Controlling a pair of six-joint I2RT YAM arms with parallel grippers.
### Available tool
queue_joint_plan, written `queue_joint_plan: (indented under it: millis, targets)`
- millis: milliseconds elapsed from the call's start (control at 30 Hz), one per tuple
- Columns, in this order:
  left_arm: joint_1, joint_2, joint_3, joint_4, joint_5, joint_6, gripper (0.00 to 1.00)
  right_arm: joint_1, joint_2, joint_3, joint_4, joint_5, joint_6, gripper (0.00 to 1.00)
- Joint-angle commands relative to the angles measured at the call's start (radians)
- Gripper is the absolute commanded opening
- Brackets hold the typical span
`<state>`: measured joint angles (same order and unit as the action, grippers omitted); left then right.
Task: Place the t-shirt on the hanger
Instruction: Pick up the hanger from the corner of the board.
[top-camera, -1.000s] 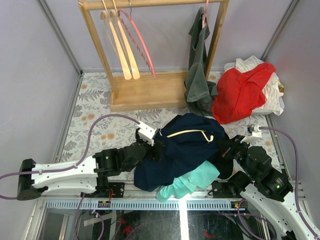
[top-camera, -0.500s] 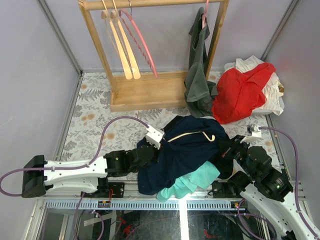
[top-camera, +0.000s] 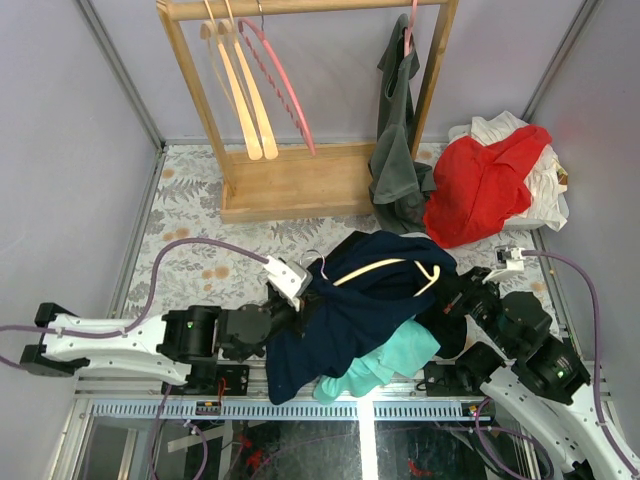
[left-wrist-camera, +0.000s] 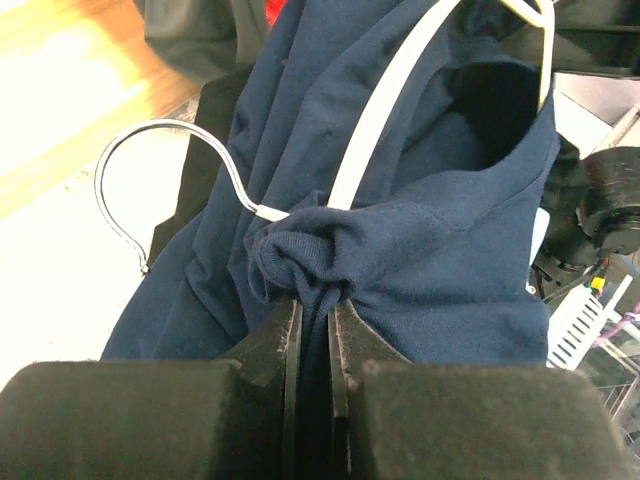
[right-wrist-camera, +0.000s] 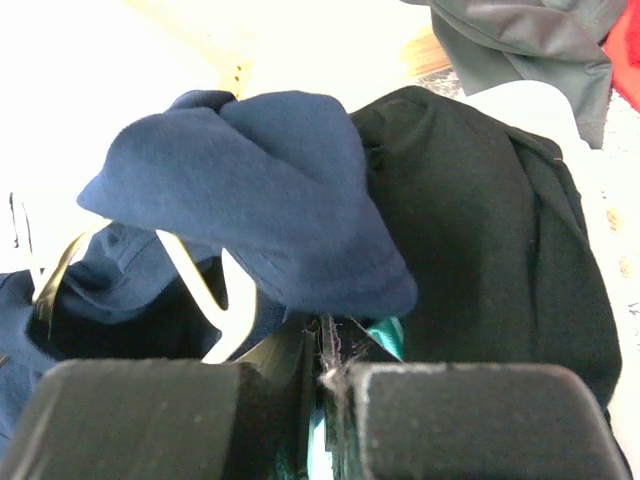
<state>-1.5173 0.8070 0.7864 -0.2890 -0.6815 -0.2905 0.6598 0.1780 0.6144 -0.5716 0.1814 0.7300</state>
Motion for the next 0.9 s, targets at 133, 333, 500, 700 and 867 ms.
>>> queue_joint_plan:
  millis: [133, 333, 500, 700, 867]
  targets:
    - [-0.210, 0.099, 0.112, -0.039, -0.358, 0.065, 0.00, -0.005, 0.031, 0.099, 0.034, 0.004, -0.035, 0.00]
    - [-0.263, 0.086, 0.127, -0.010, -0.493, 0.140, 0.00, -0.005, 0.002, 0.125, -0.025, 0.028, -0.038, 0.00]
    - [-0.294, 0.054, 0.155, 0.031, -0.485, 0.221, 0.00, -0.005, -0.003, 0.126, -0.070, 0.009, -0.038, 0.00]
    - [-0.342, 0.088, 0.197, 0.121, -0.440, 0.358, 0.00, -0.005, -0.007, 0.111, -0.063, -0.065, -0.010, 0.03]
    - [-0.396, 0.152, 0.259, 0.134, -0.427, 0.448, 0.00, -0.005, 0.044, 0.195, -0.097, -0.149, -0.041, 0.36]
